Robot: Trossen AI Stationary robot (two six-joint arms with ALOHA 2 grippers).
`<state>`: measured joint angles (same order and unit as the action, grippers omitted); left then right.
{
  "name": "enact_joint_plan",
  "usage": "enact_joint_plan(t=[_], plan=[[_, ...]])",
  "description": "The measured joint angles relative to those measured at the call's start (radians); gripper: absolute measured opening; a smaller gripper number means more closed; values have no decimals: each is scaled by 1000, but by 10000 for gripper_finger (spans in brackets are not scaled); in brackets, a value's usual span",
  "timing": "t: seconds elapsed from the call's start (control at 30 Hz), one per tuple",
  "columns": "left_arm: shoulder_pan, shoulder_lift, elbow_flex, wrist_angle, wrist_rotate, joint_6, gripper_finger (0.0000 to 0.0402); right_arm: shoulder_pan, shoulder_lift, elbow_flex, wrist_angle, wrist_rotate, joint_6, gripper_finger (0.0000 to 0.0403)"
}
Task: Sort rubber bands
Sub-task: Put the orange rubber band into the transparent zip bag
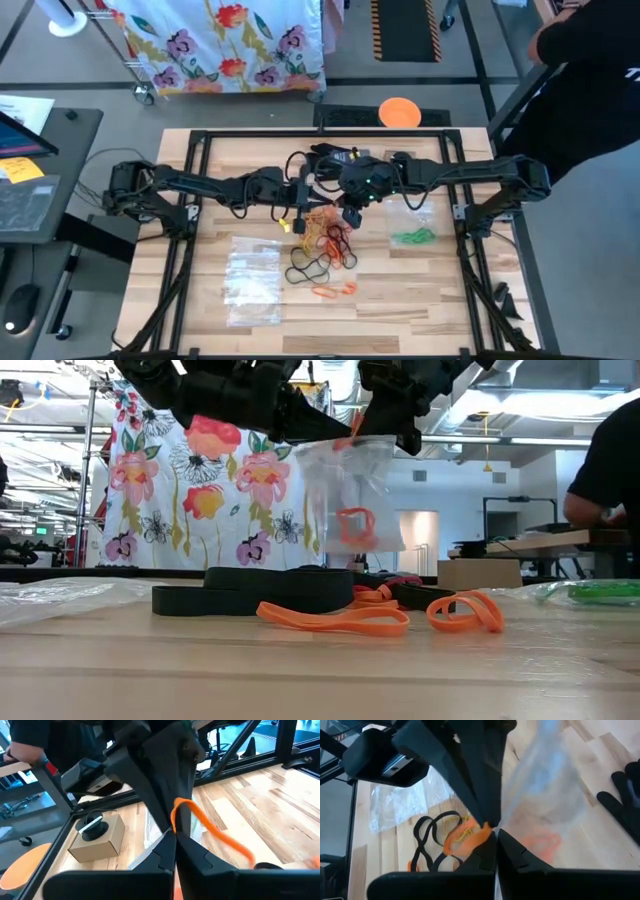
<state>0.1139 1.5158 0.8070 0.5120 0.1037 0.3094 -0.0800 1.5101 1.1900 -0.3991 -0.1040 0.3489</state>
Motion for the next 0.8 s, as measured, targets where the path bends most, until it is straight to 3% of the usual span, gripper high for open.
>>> enact_joint_plan(t=[0.53,0.8], plan=[[44,1,0,-141,-32,-176,0,76,0,-1,37,117,-13,0],[68,9,0,-168,35,-419,0,97,35,0,52,138,2,0]])
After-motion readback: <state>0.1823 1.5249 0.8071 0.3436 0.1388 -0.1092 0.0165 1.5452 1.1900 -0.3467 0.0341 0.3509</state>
